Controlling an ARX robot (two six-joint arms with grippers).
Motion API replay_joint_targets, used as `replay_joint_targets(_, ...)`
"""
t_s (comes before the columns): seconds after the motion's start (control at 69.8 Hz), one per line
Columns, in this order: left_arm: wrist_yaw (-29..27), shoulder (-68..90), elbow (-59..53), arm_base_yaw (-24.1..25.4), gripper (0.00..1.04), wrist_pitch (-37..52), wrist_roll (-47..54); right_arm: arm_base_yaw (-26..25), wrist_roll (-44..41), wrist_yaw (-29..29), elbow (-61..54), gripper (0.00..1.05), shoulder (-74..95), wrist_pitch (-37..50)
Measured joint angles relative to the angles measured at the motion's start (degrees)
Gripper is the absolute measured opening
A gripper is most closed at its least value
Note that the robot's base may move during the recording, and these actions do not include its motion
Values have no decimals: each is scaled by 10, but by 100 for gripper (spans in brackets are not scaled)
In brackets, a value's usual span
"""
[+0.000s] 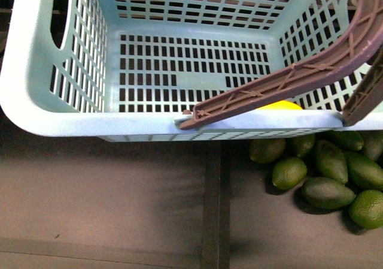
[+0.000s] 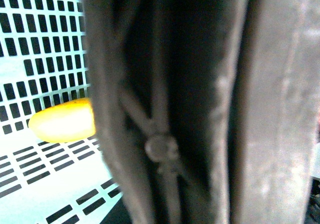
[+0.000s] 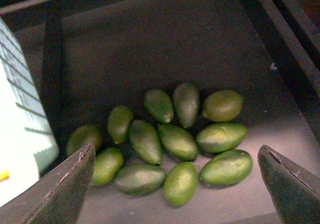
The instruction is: Pick mango and avocado into basket
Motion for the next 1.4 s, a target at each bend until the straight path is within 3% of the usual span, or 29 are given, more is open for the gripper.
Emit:
replay_joint_targets(0.201, 6, 0, 0, 0, 13, 0, -1, -98, -339, -4, 6, 96, 130, 1)
replay_joint_targets(0.329, 12, 0, 0, -2, 13, 0, -1, -101, -443, -8, 25, 96, 202, -11)
replay_joint_targets(0.587, 6, 0, 0, -2, 13, 0, -1, -64, -458, 46, 104, 96, 367, 37)
replay_joint_targets(1.404, 7, 0, 0, -2, 13, 0, -1, -66, -410, 39, 264, 96, 624, 51)
